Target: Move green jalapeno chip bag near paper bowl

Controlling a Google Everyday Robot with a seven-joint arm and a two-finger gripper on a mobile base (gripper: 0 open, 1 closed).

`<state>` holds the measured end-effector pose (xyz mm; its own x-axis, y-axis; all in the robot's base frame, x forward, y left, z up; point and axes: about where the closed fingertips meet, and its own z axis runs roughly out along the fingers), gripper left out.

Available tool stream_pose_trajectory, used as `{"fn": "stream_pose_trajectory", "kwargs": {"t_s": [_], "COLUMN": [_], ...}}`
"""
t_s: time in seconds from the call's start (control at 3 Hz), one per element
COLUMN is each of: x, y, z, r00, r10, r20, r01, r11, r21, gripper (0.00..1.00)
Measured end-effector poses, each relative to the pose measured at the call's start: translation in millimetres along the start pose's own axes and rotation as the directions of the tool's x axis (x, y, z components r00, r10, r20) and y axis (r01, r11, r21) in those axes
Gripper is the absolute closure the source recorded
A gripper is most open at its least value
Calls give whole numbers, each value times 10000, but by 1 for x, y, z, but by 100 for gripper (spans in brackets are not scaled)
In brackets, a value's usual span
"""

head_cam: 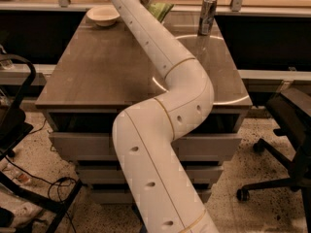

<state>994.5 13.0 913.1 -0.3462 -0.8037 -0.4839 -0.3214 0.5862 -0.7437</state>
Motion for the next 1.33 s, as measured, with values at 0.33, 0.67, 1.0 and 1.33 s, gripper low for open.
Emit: {"fn": "stream_pose_trajectory", "kwargs": {"t_s": [0.33, 0.67, 1.0, 1.33], "x": [2, 3, 5, 5], "y": [2, 4, 6, 6], "z": [2, 4, 6, 6], "r00": [10000, 10000, 9999, 9999], "r10": [-13, -29, -44, -44], "r20": [-30, -61, -94, -94], "r01": [13, 28, 43, 43], "r11": [10000, 10000, 10000, 10000], "r21": [-20, -43, -66, -66], "gripper": [39, 16, 0, 0]}}
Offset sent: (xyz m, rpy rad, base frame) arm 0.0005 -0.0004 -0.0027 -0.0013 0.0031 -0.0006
